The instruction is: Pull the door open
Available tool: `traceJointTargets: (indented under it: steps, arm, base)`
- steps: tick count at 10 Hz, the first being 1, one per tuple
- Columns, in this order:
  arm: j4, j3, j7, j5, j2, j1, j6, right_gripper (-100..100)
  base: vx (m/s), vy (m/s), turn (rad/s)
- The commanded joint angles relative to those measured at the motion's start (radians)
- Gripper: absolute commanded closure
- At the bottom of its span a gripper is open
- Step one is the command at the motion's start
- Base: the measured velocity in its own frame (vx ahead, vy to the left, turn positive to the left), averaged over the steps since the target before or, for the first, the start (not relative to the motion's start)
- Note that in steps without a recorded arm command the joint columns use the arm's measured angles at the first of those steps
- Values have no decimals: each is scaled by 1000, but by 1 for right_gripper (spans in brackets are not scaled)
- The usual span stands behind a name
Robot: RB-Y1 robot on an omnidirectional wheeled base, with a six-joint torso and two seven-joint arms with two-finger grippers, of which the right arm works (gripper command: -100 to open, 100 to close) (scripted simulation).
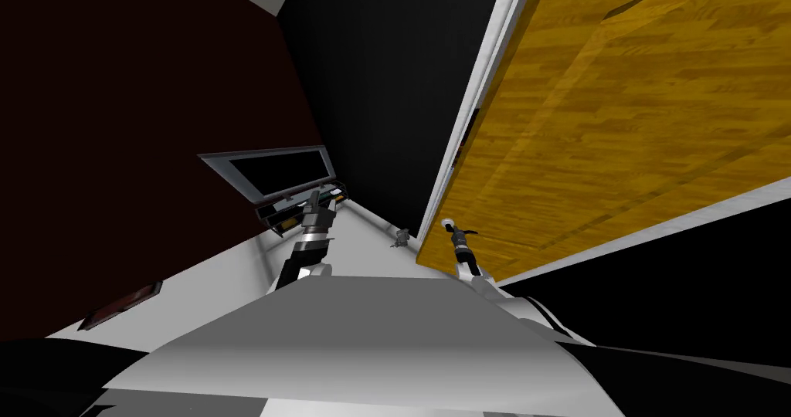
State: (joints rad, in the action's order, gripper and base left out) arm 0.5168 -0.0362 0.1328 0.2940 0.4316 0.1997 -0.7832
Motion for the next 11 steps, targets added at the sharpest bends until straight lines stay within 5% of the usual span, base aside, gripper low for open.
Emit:
traceJointTargets:
  steps: [1,4,11]
  arm:
    - [12,-14,18,-17,3,-9,-7,100]
    - [8,-20,30,-24,7,-10,-8,100]
    - [38,-108,115,-57,55,-48,-64,100]
  base:
    - [-255,-83,168]
    - [-187,-62,96]
    - [-205,-53,85]
